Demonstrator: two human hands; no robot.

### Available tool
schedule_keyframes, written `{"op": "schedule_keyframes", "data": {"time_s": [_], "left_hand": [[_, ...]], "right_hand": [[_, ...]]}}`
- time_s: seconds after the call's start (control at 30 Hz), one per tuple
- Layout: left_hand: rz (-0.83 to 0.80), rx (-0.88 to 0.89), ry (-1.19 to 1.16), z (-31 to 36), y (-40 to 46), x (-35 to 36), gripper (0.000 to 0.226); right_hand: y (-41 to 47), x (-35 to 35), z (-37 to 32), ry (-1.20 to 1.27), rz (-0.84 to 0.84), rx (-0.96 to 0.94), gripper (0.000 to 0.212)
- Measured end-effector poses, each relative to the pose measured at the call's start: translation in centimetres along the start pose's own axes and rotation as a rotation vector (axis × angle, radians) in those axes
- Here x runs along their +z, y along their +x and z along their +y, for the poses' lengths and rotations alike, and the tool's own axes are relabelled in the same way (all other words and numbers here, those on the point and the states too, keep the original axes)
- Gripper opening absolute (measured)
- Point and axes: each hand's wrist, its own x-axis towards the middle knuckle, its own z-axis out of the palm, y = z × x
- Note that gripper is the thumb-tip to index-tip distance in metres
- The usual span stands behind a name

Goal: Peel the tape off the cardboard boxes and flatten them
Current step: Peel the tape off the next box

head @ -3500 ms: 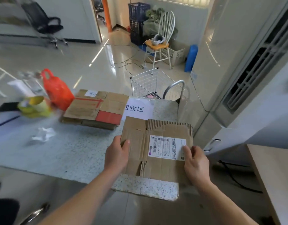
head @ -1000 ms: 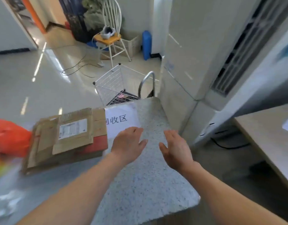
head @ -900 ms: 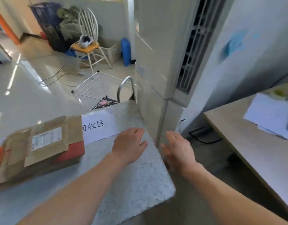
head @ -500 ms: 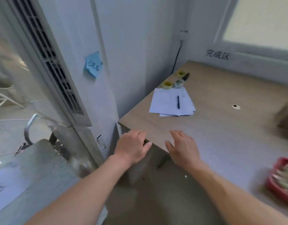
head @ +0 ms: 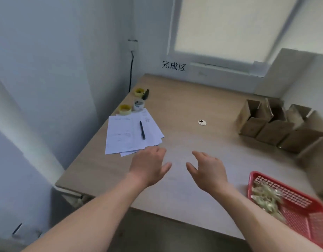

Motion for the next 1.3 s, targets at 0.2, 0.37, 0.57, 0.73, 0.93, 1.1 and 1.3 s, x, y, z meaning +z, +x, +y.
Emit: {"op": "schedule_keyframes", "data": {"time_s": [0.2, 0.37, 0.57, 0.73, 0.93, 1.1, 1.3], "left_hand": [[-0.063, 0.126, 0.038, 2.3, 6.7, 1.2, 0.054], [-0.083, 0.22, 0.046, 5.5, 11.7, 2.2, 0.059], [-0.141, 0.261, 0.084, 9.5, 18.2, 5.2, 0.06], [-0.157, 0.249, 0.136, 14.2, 25.5, 7.3, 0.06], [-0.191, 0.225, 0.174, 19.7, 32.7, 10.0, 0.058], [-0.252, 0.179, 0.22, 21.5, 35.3, 12.4, 0.058], [-0.277, 0.118, 0.216, 21.5, 36.2, 14.1, 0.057]], "right_hand": [[2.4, -1.0, 3.9, 0.004, 0.039, 0.137, 0.053], [4.4, -1.5, 8.4, -0.013, 0.056, 0.234, 0.055], [8.2, -1.3, 15.2, -0.004, 0.057, 0.292, 0.054], [14.3, -1.5, 23.3, -0.022, 0.043, 0.29, 0.048], [23.1, -2.5, 32.0, -0.032, -0.023, 0.292, 0.042], [29.1, -2.1, 36.4, -0.038, -0.164, 0.313, 0.038], [31.1, -0.8, 38.3, -0.018, -0.172, 0.281, 0.03]]}}
